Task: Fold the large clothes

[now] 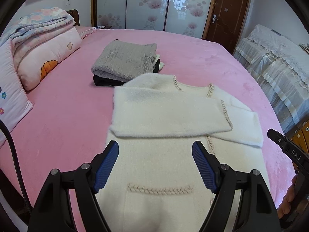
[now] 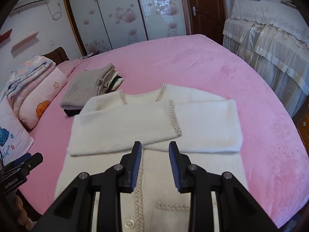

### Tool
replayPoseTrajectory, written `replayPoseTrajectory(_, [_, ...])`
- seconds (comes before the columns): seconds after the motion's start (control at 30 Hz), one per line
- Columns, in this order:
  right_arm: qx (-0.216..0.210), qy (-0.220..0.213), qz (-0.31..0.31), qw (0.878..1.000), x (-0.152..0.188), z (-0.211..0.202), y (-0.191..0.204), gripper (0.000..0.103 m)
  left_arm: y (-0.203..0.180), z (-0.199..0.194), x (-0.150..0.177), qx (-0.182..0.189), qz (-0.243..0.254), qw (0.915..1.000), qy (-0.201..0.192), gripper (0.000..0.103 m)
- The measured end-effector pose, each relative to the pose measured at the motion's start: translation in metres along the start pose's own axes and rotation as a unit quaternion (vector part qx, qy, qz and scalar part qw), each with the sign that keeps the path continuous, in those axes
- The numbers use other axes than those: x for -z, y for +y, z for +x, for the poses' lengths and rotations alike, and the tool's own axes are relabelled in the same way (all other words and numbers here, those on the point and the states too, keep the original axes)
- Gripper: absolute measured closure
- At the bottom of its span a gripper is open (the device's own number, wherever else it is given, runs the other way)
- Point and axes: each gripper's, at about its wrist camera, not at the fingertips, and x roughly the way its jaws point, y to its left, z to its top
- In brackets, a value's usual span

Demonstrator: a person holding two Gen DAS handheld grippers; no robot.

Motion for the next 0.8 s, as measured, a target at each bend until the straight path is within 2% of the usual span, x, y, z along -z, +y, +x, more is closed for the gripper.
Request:
replayPoseTrajectory(0.17, [-0.002, -0.009, 0.0, 1.0, 0.013, -0.028, 0.001, 0.073, -0.006, -0.033, 0.018, 0.011, 0.02, 0.9997, -0.009, 0.026])
replayPoseTrajectory(0.33, [-0.014, -0.024, -0.001, 1.0, 0.029, -0.061, 0.004, 0.073, -0.019, -0.067, 0.038, 0.002, 0.047, 0.9985, -0.027, 0.026])
replayPoseTrajectory(0.6, [-0.026, -0.06, -0.011, 0.998, 0.058, -0.118, 0.008, 0.072, -0.02, -0.112, 0.068, 0.016, 0.042, 0.9981, -0.042, 0.026])
replayPoseTrajectory(0.67, [-0.025, -0.069, -0.015, 0.997, 0.067, -0.13, 0.009, 0.06, -0.017, -0.12, 0.078, 0.025, 0.034, 0.9983, -0.041, 0.026])
replayPoseTrajectory(0.73, [-0.023, -0.08, -0.019, 0.996, 0.076, -0.14, 0.009, 0.053, -0.013, -0.127, 0.088, 0.031, 0.024, 0.9984, -0.039, 0.026])
replayPoseTrajectory(0.8, [-0.018, -0.086, -0.028, 0.996, 0.086, -0.147, 0.01, 0.051, -0.01, -0.13, 0.097, 0.033, 0.017, 0.9984, -0.043, 0.026])
